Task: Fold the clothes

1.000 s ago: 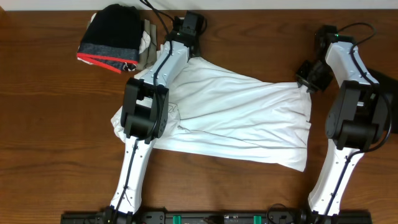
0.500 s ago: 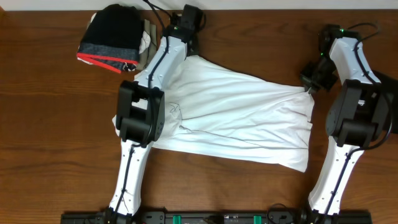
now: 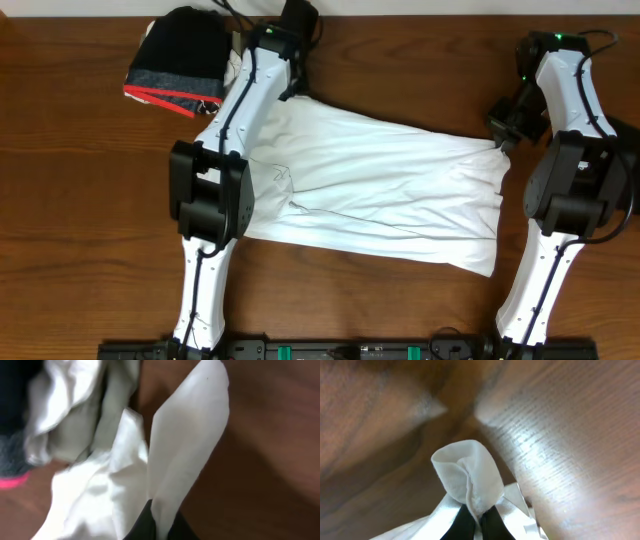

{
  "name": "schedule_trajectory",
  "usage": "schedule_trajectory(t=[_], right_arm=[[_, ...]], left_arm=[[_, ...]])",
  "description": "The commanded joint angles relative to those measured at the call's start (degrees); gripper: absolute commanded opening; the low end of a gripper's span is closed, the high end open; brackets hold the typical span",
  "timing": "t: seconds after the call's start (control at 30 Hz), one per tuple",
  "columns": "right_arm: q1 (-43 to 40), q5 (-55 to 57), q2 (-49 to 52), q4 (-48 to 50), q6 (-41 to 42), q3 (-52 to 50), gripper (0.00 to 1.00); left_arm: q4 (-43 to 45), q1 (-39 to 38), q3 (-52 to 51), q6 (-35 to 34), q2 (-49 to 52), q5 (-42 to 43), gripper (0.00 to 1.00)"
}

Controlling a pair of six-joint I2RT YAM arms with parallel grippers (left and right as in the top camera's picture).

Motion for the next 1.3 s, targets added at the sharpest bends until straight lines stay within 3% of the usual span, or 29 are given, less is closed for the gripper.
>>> schedule_trajectory(t=[0.0,0.53,0.9,1.27], right_arm=[[-0.39,1.84,-2.19,-1.22,-0.07,1.14,0.01],[0.76,6.25,-9.25,-13.16,-0.26,0.81,0.02],[7.32,6.27,-10.51,-13.31,-0.50,-3.52,0.01],[10.62,9.18,-20.35,-12.20,1.68,-13.16,0.02]], left_arm=[[-2.38,1.90,0.31,-2.73,-1.38,-0.72,0.06],[-10.64,5.01,0.20,-3.37,-1.38,5.44,0.06],[-19.30,5.11,0.20,-3.56,-1.38,5.84,0.06],[-22.05,5.11,-0.24,-3.50,-1.38,9.16,0.06]])
